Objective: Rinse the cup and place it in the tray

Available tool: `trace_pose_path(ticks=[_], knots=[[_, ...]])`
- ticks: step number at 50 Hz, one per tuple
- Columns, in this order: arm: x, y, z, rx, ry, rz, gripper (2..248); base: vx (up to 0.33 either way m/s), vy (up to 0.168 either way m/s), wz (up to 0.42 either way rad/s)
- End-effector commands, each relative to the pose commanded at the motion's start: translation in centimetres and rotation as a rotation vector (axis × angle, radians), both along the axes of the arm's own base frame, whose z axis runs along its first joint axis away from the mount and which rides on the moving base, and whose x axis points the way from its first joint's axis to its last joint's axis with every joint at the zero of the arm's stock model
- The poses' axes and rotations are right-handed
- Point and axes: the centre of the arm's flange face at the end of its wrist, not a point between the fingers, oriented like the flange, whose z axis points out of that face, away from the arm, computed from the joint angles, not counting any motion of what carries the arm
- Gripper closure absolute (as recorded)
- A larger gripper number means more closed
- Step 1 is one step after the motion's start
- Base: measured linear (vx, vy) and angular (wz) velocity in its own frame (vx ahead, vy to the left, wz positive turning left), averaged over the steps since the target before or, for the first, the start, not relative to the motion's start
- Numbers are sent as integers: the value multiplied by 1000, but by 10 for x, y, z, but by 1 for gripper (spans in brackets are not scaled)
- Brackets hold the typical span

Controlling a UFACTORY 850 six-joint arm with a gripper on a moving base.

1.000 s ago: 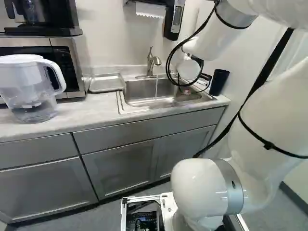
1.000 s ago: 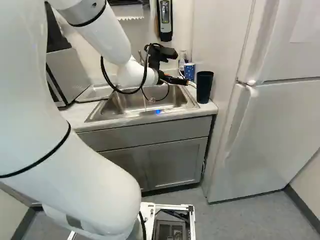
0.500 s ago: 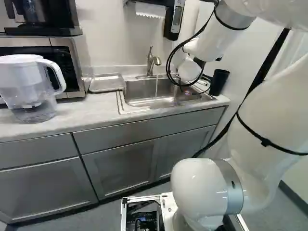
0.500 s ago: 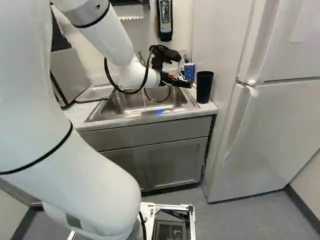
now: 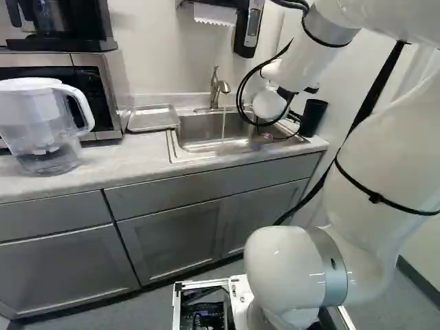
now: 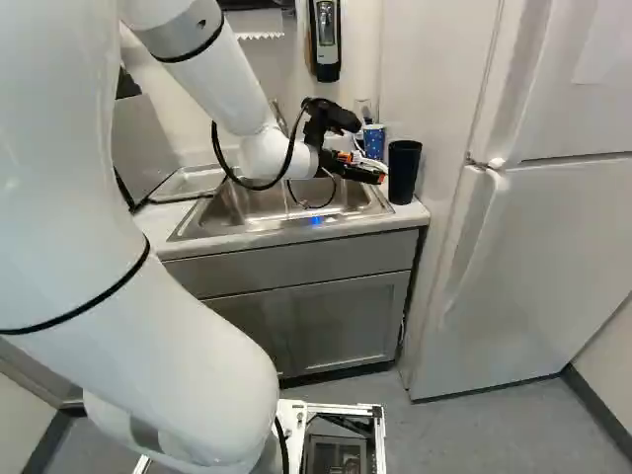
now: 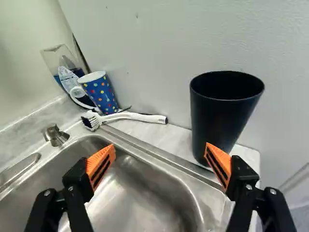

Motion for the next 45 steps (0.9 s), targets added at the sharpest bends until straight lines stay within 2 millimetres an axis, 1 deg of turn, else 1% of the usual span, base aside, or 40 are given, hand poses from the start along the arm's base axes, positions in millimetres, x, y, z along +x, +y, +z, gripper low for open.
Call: trace_pose_path(ticks=[29,45], knots=[[-5,-14,2,2,-37,-125,3,0,0,0],[-8,-18,3,-3,-55,-180,3,0,0,0]])
